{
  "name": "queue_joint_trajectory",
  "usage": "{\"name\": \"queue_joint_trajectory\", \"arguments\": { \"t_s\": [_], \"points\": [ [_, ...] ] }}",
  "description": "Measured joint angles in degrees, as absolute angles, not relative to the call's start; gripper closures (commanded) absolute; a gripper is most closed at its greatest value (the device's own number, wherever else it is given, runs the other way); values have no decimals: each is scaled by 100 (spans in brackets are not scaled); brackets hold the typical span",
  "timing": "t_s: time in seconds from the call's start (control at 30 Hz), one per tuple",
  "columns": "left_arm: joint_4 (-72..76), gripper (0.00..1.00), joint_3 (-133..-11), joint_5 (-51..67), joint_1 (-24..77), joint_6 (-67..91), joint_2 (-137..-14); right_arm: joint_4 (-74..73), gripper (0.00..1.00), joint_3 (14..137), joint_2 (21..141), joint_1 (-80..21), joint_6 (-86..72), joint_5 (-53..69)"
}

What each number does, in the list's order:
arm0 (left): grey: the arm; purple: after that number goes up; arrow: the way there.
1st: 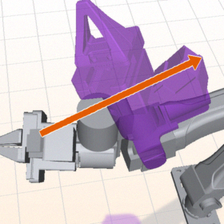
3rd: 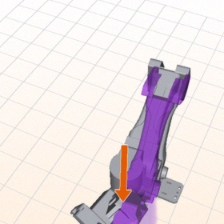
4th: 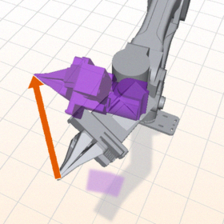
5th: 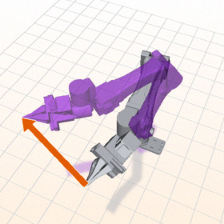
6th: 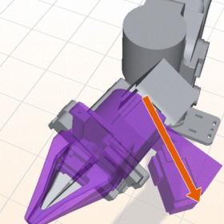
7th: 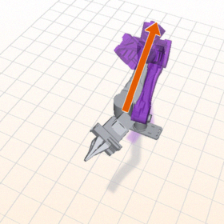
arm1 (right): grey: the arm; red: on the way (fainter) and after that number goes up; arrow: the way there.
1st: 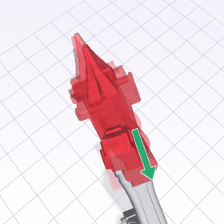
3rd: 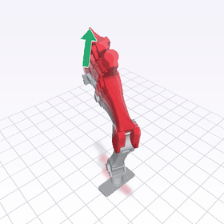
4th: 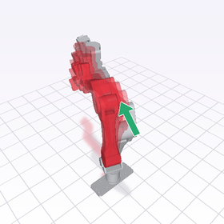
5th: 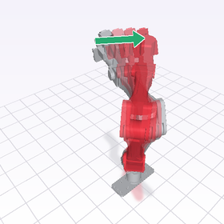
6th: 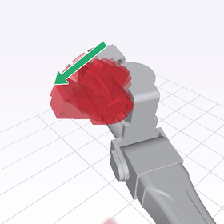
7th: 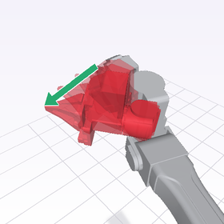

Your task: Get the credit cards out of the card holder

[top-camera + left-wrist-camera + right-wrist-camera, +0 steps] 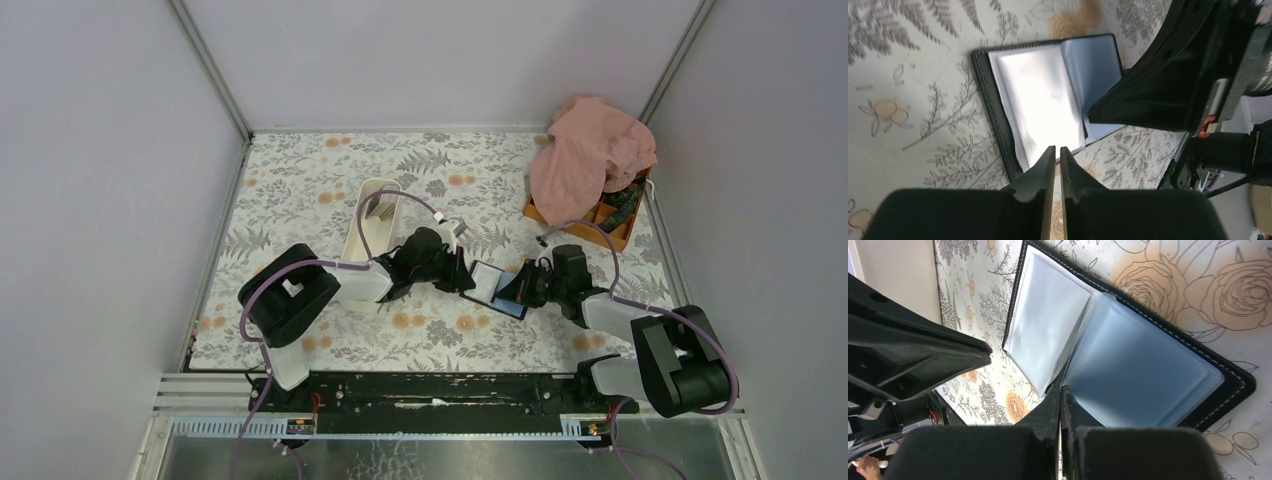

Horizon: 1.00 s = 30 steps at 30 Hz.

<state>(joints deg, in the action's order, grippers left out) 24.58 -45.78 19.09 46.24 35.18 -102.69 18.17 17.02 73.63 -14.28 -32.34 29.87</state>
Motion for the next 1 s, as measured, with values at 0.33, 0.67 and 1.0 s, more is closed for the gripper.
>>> {"name": "queue_joint_trajectory", "arguments": {
  "t_s": [0.33, 0.67, 1.0],
  "points": [
    [2338, 88, -5006, 1920, 4418, 3352, -10696, 2268, 40, 1664, 7605, -1219, -3470, 3188],
    [2191, 88, -4980, 1758, 4392, 3094, -10814, 2917, 37, 1686, 7907, -1205, -3677, 3470],
    [2357, 88, -4967, 1865, 4375, 3109, -10899, 3301, 37, 1693, 8165, -1184, -3874, 3653]
  ]
}}
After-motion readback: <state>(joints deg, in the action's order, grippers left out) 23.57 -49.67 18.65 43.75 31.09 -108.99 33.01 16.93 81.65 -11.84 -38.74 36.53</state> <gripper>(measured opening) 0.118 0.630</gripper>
